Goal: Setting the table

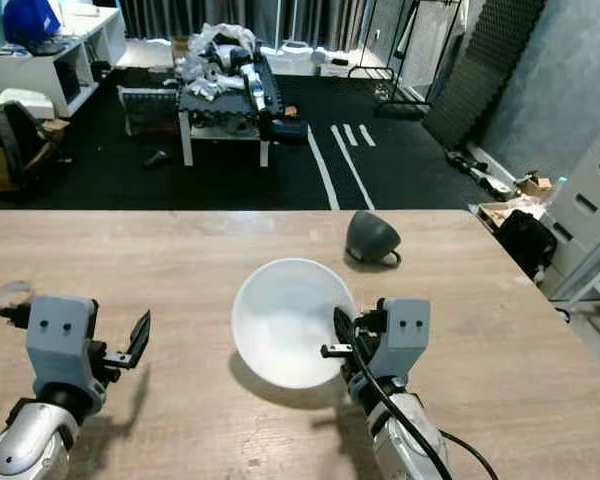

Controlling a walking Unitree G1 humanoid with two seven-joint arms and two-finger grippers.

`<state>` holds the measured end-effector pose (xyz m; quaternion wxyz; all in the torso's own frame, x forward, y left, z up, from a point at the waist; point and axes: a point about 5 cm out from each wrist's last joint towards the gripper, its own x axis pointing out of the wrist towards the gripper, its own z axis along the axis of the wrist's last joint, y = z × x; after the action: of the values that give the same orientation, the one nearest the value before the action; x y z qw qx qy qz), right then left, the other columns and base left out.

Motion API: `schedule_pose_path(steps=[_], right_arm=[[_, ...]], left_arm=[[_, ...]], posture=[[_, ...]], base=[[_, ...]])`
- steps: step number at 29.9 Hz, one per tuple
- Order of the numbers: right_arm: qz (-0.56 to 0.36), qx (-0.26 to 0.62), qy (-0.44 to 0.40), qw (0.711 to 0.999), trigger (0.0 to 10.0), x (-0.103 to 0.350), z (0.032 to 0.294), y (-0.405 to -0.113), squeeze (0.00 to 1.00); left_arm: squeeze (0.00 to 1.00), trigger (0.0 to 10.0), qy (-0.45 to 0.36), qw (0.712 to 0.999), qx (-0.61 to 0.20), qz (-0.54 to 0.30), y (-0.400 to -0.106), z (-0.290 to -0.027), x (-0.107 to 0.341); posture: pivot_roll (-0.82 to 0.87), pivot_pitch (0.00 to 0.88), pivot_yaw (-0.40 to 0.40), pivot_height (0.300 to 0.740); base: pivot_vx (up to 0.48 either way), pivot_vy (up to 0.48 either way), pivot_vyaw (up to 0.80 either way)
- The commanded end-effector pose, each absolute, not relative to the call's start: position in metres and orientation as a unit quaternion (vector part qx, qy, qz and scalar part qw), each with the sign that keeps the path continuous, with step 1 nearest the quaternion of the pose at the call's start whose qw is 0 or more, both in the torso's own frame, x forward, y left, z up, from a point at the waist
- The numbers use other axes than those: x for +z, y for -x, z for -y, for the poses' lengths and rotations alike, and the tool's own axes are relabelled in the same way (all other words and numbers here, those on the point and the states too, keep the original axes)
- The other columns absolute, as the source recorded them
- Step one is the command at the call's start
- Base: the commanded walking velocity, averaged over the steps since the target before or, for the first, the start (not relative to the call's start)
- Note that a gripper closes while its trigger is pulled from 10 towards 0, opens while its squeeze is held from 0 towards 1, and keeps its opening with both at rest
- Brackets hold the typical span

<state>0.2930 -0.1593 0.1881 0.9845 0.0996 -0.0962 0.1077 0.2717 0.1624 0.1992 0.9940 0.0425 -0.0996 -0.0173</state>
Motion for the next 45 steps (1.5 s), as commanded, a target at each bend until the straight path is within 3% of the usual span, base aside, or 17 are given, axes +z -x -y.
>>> schedule_pose_path(steps=[1,37,45], right_arm=[[0.095,0.099,-0.098,0.986,10.0,0.1853,0.1622,-0.2927,0.00],[0.093,0.096,-0.099,0.986,10.0,0.1812,0.1625,-0.2930,0.00],[0.093,0.095,-0.100,0.986,10.0,0.1802,0.1624,-0.2930,0.00]], left_arm=[[0.00,10.0,-0.046,0.996,-0.008,0.079,-0.2712,-0.1649,0.1911],[0.00,10.0,-0.041,0.996,-0.007,0.079,-0.2747,-0.1601,0.1913],[0.00,10.0,-0.038,0.996,-0.008,0.077,-0.2757,-0.1589,0.1912]], posture=[[0.06,0.173,0.034,0.740],[0.06,0.175,0.036,0.740],[0.06,0.175,0.037,0.740]], base=[[-0.307,0.000,0.00],[-0.292,0.000,0.00],[0.000,0.000,0.00]])
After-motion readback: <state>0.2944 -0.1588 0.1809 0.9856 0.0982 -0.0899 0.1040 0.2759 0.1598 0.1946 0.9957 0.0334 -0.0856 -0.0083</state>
